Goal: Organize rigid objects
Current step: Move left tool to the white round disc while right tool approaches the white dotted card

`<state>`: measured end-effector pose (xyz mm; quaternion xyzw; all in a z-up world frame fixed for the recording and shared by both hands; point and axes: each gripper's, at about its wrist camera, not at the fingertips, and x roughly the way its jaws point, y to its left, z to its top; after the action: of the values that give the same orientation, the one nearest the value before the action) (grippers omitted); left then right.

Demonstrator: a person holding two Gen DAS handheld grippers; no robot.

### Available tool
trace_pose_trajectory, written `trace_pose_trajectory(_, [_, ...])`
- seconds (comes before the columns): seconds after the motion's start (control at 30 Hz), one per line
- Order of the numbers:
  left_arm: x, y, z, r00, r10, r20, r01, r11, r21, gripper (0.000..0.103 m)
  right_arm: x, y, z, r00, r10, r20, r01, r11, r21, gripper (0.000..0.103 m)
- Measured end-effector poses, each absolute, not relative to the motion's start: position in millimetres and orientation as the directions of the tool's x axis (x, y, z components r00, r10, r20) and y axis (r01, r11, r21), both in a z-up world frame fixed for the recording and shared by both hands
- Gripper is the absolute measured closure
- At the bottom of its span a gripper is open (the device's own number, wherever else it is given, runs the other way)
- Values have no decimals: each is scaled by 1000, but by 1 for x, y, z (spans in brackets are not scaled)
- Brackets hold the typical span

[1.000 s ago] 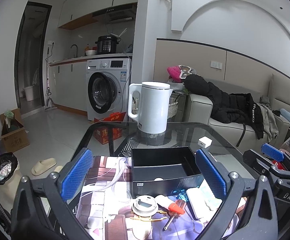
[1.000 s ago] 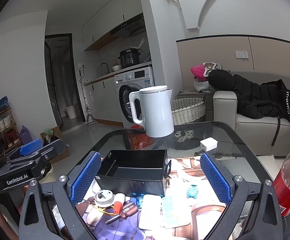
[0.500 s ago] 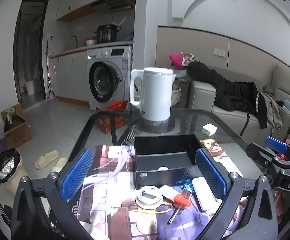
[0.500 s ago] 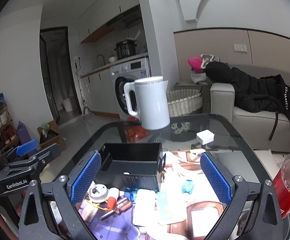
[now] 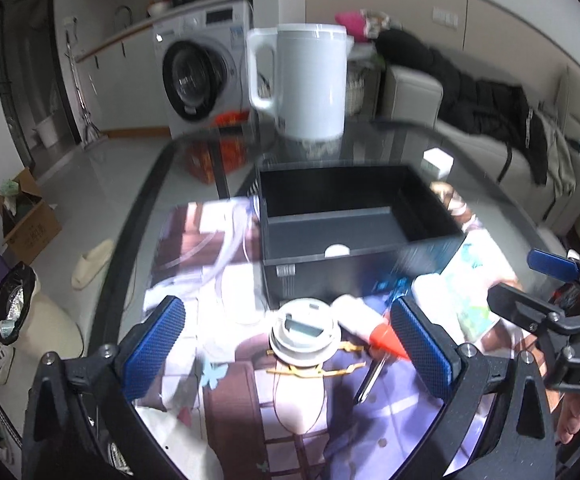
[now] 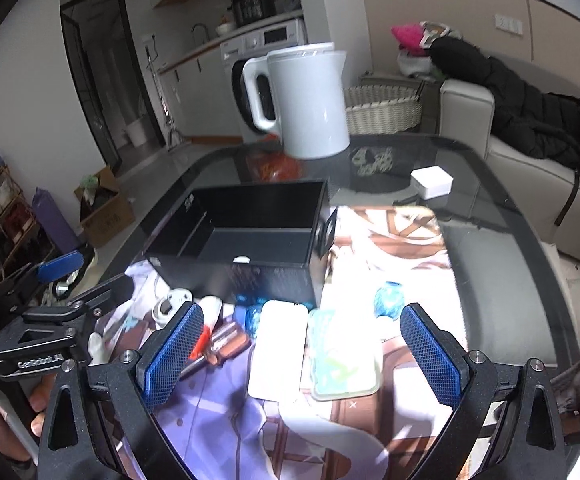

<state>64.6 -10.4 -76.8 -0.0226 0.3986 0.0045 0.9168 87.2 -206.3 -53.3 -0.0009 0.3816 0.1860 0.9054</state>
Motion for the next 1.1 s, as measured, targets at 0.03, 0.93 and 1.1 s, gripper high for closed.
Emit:
trace_pose_trajectory(0.03, [67,-11,-79,668,-2,-744,-21,1000,-21,1,89,-203,-58,621,337,-707,-348,928,137,9])
trace_pose_trajectory(0.93, [106,-20,-127,479,-86,-874,71,996,-59,54,99,-163,-112,427,339,-838,-456,881,124,33])
trace_pose_trajectory(1.1, [102,-21,-129,479,-95,-873,88,994,-61,55,96,-158,-115,389,368,-845,-478,864,157,46])
